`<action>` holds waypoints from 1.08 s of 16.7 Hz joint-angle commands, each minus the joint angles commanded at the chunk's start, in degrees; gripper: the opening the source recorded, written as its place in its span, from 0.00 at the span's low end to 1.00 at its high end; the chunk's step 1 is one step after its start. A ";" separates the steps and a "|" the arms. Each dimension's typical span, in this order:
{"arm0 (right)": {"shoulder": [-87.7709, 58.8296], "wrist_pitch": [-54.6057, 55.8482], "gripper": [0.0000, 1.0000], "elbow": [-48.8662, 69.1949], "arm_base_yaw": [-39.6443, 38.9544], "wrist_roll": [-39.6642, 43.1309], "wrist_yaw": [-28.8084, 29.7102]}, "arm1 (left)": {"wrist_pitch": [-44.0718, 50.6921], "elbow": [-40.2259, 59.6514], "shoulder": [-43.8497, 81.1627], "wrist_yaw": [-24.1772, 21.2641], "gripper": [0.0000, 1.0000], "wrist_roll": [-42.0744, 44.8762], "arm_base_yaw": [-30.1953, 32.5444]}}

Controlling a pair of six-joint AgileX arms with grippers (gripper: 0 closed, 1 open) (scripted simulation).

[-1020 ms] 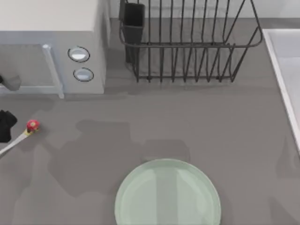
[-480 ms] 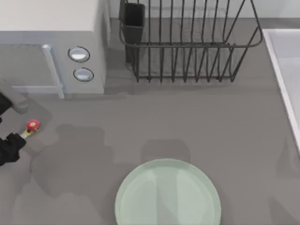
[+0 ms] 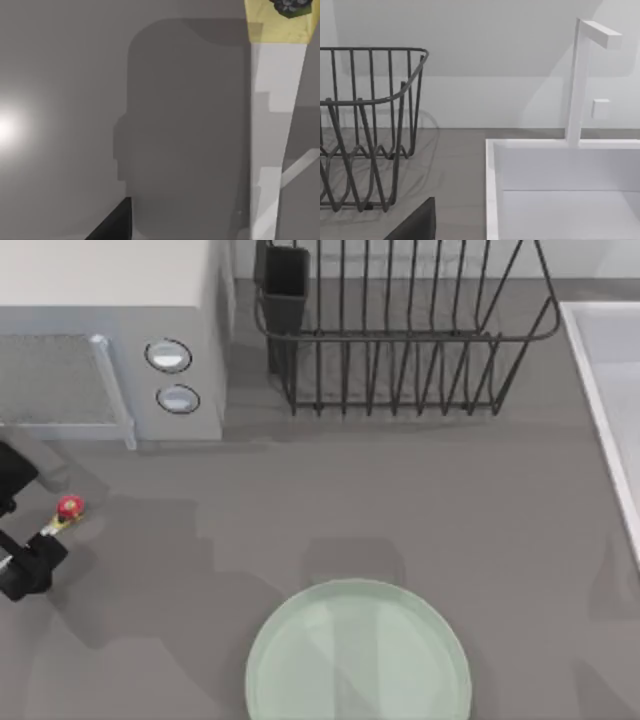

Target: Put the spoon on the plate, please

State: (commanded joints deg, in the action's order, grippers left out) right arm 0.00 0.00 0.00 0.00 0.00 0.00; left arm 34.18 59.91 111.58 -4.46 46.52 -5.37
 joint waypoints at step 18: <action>0.00 0.00 1.00 0.00 0.00 0.00 0.00 | 0.00 0.00 0.00 0.00 0.00 0.00 0.00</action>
State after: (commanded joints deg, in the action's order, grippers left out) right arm 0.00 0.00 0.00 0.00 0.00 0.00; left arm 34.18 59.91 111.58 -4.46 46.52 -5.37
